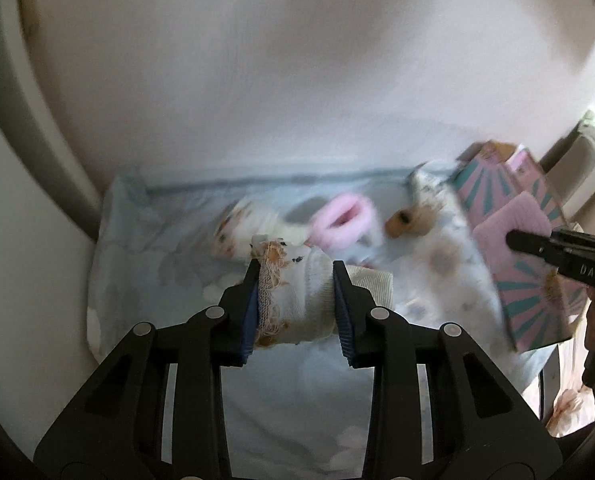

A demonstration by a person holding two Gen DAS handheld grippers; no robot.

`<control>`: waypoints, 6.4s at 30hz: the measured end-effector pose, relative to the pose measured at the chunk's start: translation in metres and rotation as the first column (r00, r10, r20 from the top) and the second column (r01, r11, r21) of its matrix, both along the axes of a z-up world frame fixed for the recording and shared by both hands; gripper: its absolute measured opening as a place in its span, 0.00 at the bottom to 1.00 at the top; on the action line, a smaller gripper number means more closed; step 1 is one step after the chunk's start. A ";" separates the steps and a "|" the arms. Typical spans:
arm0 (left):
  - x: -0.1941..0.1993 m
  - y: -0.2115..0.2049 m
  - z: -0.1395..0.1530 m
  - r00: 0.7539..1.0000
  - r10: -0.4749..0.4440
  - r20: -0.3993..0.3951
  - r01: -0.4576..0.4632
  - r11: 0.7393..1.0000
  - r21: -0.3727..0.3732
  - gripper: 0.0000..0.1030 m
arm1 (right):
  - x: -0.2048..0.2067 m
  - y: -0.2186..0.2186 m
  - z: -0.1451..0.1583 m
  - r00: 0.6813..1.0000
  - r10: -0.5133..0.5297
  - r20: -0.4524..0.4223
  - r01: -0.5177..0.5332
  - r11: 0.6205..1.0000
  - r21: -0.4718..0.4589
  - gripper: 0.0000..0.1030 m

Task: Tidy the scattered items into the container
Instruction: 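Carry the sock and slipper into the cardboard box and release both, then return to the tray and grasp the second sock with left tool while right grasps second slipper, then carry the sock and slipper into the cardboard box and release both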

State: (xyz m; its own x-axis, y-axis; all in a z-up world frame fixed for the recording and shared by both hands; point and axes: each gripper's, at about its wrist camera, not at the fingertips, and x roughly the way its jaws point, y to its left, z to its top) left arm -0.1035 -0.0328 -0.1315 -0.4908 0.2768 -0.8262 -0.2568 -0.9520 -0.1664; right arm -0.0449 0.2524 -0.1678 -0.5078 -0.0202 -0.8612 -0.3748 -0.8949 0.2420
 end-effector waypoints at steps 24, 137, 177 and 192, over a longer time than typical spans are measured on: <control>0.015 0.234 0.078 0.950 -0.296 -0.100 0.300 0.954 0.026 0.29 | 0.112 0.077 0.070 0.996 -0.062 -0.059 0.065 0.997 0.049 0.22; -0.019 -0.001 -0.021 0.998 -0.063 0.026 0.063 0.998 -0.006 0.96 | -0.071 -0.063 0.018 0.761 0.648 0.042 -0.644 0.745 0.174 0.66; -0.064 -0.021 -0.078 0.990 -0.083 0.112 0.081 0.996 0.022 0.37 | -0.158 -0.097 -0.056 0.601 0.777 0.187 -0.799 0.578 0.167 0.21; -0.039 0.003 0.054 0.997 -0.067 -0.036 0.069 0.997 0.028 0.37 | -0.119 -0.033 0.064 0.821 0.571 -0.019 -0.571 0.821 -0.007 0.21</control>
